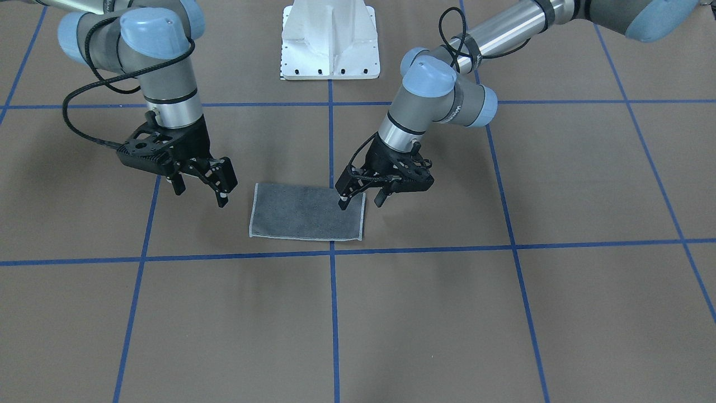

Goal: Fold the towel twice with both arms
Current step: 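Release the right gripper and raise it away while the left gripper holds the towel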

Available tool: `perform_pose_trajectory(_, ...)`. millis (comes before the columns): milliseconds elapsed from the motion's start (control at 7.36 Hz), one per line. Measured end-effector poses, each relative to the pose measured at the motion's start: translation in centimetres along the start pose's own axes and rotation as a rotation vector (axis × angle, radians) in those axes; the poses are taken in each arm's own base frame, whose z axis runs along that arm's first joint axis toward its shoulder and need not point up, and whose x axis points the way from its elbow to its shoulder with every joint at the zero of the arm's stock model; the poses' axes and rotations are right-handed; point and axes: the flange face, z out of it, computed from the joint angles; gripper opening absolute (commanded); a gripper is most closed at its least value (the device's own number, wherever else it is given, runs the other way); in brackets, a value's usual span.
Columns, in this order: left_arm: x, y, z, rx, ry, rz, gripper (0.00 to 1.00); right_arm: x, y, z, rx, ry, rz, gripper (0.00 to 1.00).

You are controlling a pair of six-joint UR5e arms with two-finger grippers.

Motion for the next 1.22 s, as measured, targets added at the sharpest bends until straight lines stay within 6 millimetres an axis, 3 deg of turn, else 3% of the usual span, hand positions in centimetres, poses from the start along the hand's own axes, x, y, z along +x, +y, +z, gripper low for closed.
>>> perform_pose_trajectory(408,-1.6,1.4,0.3,-0.02,0.023,-0.066,0.91,8.2,-6.5,-2.0,-0.108,0.03,-0.298,1.0)
perform_pose_trajectory(543,-1.9,1.9,0.5,-0.026,0.022,-0.083,0.91,9.5,-7.4,-2.3,-0.119,0.028,-0.325,1.0)
perform_pose_trajectory(1223,-2.4,4.2,1.5,-0.053,0.006,-0.086,0.88,10.3,-7.9,-2.5,-0.121,0.028,-0.338,1.0)
